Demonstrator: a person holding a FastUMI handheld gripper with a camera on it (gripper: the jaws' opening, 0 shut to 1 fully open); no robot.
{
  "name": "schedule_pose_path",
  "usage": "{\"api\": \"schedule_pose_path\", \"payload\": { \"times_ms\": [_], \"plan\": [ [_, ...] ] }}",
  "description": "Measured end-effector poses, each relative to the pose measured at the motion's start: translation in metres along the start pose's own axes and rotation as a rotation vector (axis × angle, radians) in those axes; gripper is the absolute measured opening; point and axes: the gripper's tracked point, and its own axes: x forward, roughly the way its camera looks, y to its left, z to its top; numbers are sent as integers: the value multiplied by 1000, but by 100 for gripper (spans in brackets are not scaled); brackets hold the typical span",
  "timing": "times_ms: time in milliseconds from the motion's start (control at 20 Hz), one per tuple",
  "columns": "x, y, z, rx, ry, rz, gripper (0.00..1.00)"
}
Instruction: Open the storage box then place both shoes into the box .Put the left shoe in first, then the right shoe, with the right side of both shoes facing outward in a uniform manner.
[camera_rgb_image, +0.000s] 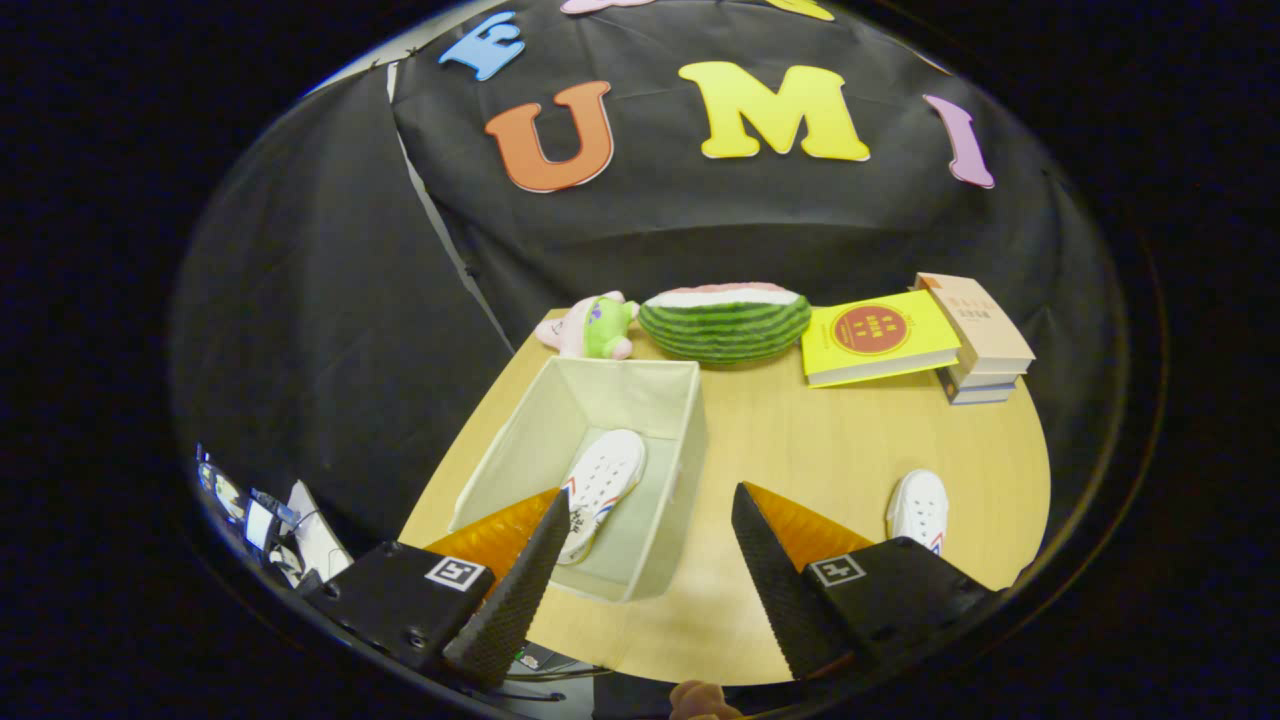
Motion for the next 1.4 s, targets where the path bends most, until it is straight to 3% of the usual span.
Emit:
{"api": "schedule_pose_path", "payload": {
  "times_ms": [200, 650, 1150, 1400],
  "plan": [
    [-13, -63, -12, 54, 11, -50, 100],
    [-2, -219, -67, 146, 139, -275, 100],
    [19, -314, -155, 109, 362, -419, 100],
    [36, -331, -178, 85, 492, -395, 92]
  ]
}}
